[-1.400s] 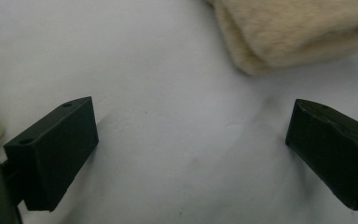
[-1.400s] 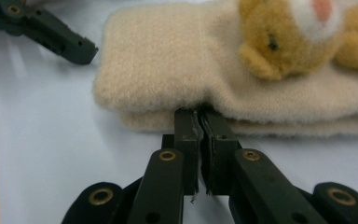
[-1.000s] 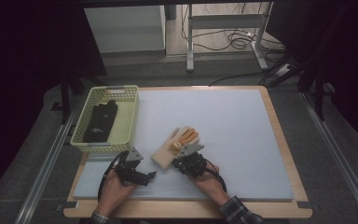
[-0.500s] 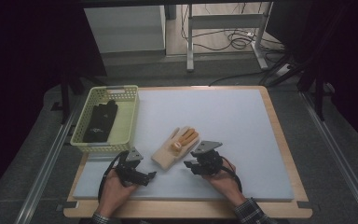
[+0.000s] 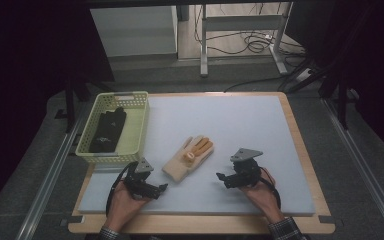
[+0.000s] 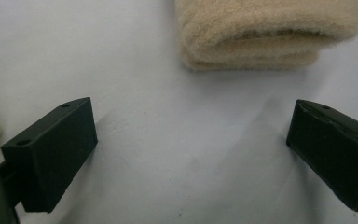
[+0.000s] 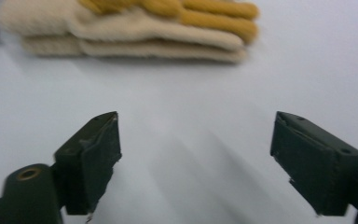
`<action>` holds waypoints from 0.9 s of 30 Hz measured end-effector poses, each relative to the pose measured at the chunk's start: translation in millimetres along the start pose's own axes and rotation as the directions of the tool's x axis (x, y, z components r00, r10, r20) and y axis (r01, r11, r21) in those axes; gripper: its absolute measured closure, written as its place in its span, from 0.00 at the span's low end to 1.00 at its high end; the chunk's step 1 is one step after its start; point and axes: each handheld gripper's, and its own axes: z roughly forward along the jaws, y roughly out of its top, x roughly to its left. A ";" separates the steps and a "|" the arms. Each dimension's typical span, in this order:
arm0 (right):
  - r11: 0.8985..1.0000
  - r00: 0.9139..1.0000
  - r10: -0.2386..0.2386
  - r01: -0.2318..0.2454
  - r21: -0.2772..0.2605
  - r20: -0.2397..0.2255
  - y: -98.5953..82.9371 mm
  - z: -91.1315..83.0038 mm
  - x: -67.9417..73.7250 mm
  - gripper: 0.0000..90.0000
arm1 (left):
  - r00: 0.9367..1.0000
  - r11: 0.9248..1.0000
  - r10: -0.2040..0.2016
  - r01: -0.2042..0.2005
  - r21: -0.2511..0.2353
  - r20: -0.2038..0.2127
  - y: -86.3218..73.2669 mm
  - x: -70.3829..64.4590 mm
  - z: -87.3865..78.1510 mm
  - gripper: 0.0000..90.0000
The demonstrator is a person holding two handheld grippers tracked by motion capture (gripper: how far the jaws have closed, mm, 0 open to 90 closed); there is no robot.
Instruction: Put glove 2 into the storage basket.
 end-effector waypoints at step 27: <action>0.994 0.994 0.077 -0.082 0.066 0.073 -35.1 -7.4 -28.0 0.04 | 0.999 1.000 0.009 -0.009 -0.009 0.038 19.5 -8.4 -6.8 0.00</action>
